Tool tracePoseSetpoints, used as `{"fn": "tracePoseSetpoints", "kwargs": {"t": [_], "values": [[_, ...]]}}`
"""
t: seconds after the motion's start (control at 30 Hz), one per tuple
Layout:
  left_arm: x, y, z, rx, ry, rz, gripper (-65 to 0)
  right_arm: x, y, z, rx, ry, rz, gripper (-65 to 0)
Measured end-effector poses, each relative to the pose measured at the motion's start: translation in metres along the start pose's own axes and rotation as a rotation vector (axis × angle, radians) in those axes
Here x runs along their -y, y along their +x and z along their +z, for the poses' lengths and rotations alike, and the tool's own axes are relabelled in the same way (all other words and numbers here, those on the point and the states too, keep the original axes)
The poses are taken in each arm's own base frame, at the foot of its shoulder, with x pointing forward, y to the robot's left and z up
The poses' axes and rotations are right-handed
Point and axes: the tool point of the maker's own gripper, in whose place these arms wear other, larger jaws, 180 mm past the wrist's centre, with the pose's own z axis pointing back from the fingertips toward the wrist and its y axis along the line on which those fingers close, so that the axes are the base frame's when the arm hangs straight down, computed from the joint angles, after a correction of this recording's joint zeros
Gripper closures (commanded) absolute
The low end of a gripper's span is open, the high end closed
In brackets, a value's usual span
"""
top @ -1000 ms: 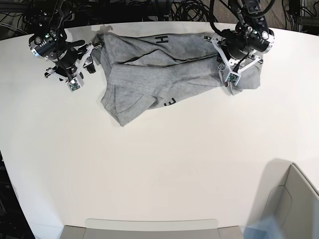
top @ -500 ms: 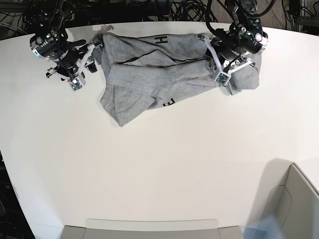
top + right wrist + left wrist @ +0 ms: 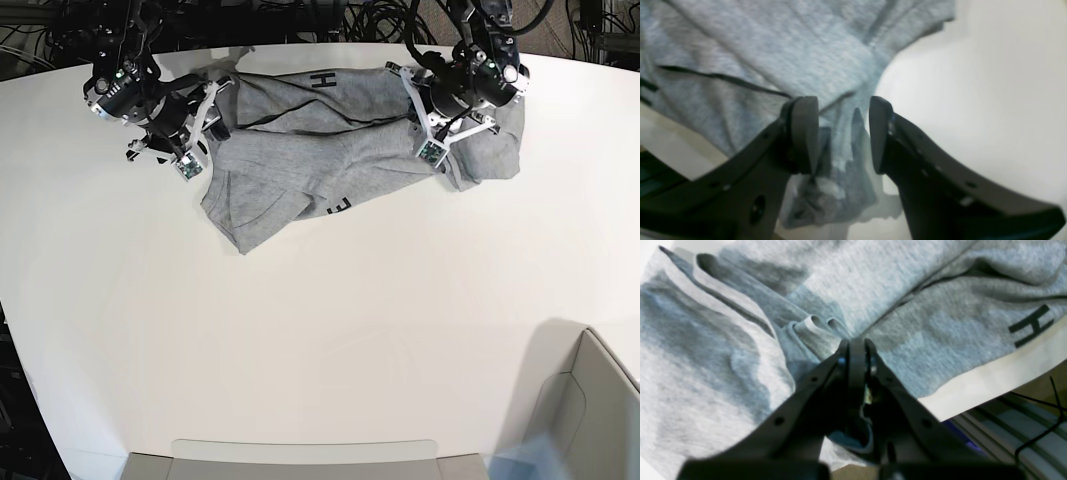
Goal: Fold the T-shirt properly
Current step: 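Lower the right gripper and grasp the shirt beside the left gripper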
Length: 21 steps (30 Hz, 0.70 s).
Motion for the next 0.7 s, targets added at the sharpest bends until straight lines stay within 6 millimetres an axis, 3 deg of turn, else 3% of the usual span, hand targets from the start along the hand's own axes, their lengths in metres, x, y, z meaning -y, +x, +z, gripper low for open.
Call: {"fn": "tracePoseSetpoints", "kwargs": {"t": [0.23, 0.4, 0.5, 0.7], "values": [[0.013, 0.006, -0.003, 0.003, -0.029, -0.04, 0.0, -0.014, 0.038, -0.005, 0.075, 0.039, 0.087, -24.1], [0.041, 0.022, -0.007, 0.021, -0.086, -0.136, 0.0, -0.064, 0.063, -0.016, 0.113, 0.168, 0.211, -15.2], [0.05, 0.029, -0.008, 0.038, -0.109, -0.205, 0.0, -0.092, 0.069, -0.019, 0.125, 0.239, 0.269, -10.9], [0.052, 0.019, -0.008, 0.004, -0.114, -0.242, 0.0, -0.1, 0.062, -0.032, 0.083, 0.279, 0.282, -5.4]]}}
